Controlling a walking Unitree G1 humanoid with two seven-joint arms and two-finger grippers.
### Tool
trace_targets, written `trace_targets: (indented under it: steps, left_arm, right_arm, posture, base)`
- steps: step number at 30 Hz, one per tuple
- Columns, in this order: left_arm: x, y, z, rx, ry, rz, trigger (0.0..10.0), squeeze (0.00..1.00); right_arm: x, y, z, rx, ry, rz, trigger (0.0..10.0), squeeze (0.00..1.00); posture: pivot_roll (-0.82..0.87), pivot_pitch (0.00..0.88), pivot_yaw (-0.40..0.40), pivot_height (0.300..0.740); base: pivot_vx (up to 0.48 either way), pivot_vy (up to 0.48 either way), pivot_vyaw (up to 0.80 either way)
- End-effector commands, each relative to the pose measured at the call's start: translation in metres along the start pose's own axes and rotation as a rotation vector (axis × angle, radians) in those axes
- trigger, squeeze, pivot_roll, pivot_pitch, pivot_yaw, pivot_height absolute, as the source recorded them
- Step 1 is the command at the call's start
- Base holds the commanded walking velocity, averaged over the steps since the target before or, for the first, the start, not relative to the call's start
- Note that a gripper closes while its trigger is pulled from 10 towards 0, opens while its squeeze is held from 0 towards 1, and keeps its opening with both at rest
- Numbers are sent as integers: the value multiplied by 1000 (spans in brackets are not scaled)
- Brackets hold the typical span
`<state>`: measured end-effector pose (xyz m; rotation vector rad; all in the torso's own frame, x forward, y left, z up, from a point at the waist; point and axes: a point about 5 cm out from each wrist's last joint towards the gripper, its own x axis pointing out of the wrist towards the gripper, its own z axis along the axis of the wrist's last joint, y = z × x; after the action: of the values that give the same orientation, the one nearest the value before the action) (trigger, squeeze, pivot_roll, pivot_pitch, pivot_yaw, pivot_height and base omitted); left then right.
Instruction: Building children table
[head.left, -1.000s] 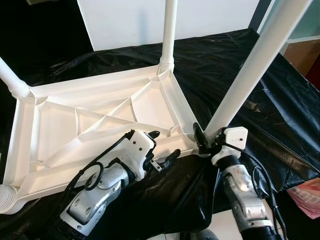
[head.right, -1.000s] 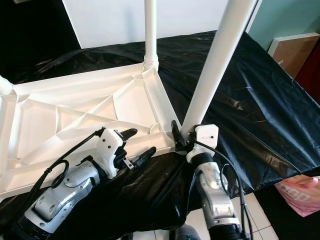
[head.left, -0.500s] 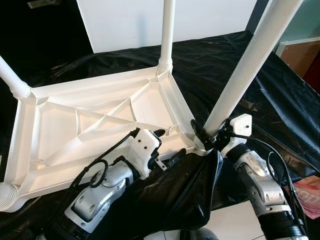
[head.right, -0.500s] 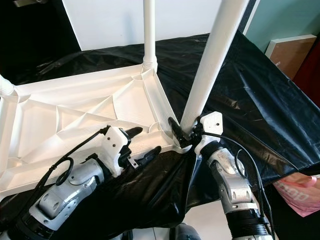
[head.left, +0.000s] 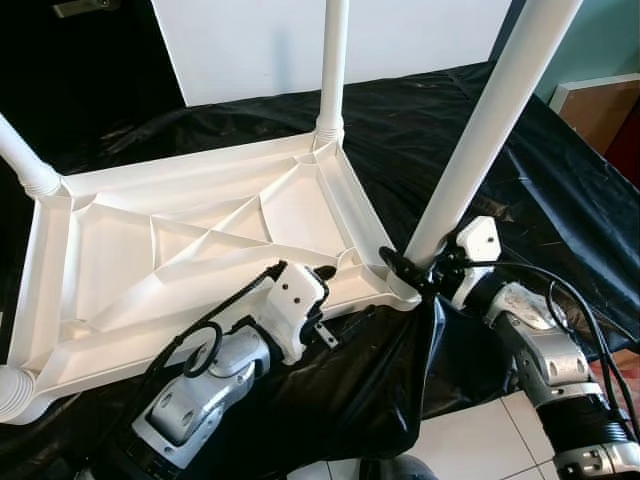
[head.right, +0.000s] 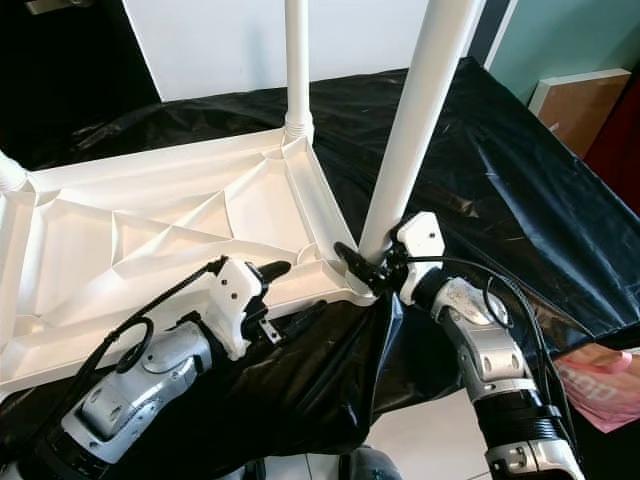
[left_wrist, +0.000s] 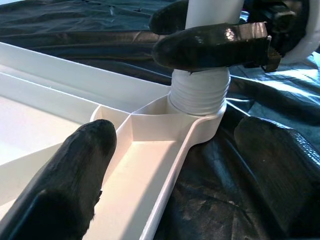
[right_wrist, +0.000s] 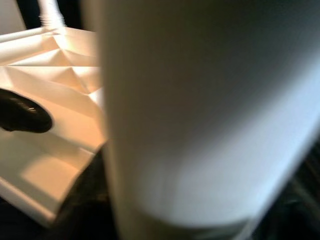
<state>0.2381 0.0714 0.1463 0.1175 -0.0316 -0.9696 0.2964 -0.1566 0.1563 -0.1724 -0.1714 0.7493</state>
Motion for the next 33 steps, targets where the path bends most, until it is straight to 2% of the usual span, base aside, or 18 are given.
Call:
trace_targets:
  steps: [1, 2, 3, 13, 14, 15, 20, 22, 25, 27, 30, 32, 33]
  left_arm:
    - [-2, -14, -3, -1, 20, -267, 10000, 0]
    - [-2, -14, -3, -1, 20, -267, 10000, 0]
    - [-2, -14, -2, 0, 19, -265, 10000, 0]
    - [-1, -12, 0, 5, 12, -256, 10000, 0]
    - [-1, -12, 0, 4, 11, -255, 10000, 0]
    - [-1, -12, 0, 3, 11, -255, 10000, 0]
    - [-2, -13, 0, 3, 11, -253, 10000, 0]
    - [-1, -13, 0, 6, 8, -250, 10000, 0]
    - [-1, -13, 0, 7, 7, -248, 10000, 0]
    - [0, -13, 1, 7, 1, -247, 10000, 0]
    - [1, -15, 1, 5, -3, -250, 10000, 0]
    - [1, -15, 1, 4, -3, -251, 10000, 0]
    - [2, -15, 1, 4, -4, -251, 10000, 0]
  right_arm:
    - [-3, -3, -5, 10, 19, -8, 471, 0]
    - [-3, -3, -5, 10, 19, -8, 471, 0]
    - [-3, -4, -6, 10, 24, -5, 0, 0]
    - [-11, -8, -19, 77, 67, -48, 0, 0]
    - [-12, -9, -21, 90, 69, -64, 4157, 0]
    - [-13, -8, -22, 104, 73, -77, 10000, 0]
    - [-12, -5, -24, 144, 70, -128, 10000, 0]
    - [-8, -2, -25, 127, 82, -226, 10000, 0]
    - [-7, -1, -26, 106, 89, -267, 10000, 0]
    - [-5, 3, -28, 68, 109, -346, 10000, 0]
    - [-1, 14, -28, 98, 112, -437, 10000, 0]
    - [-1, 17, -28, 111, 114, -461, 10000, 0]
    - [-1, 18, -29, 125, 123, -512, 10000, 0]
  posture:
    - [-1, 133, -16, 740]
    - [-1, 133, -16, 740]
    - [-1, 132, -15, 740]
    - [-3, 132, -16, 740]
    - [-3, 132, -17, 740]
    - [-2, 133, -17, 740]
    - [-2, 135, -18, 740]
    - [1, 134, -22, 740]
    - [0, 132, -24, 740]
    - [-2, 131, -26, 740]
    - [-4, 128, -32, 740]
    - [-3, 127, -34, 740]
    - [-3, 127, -36, 740]
  base:
    - [0, 0, 0]
    - [0, 0, 0]
    - [0, 0, 0]
    - [0, 0, 0]
    - [0, 0, 0]
    - [0, 0, 0]
    - [0, 0, 0]
    - [0, 0, 0]
    - [0, 0, 0]
    - [0, 0, 0]
    - [0, 0, 0]
    - [0, 0, 0]
    - [0, 0, 0]
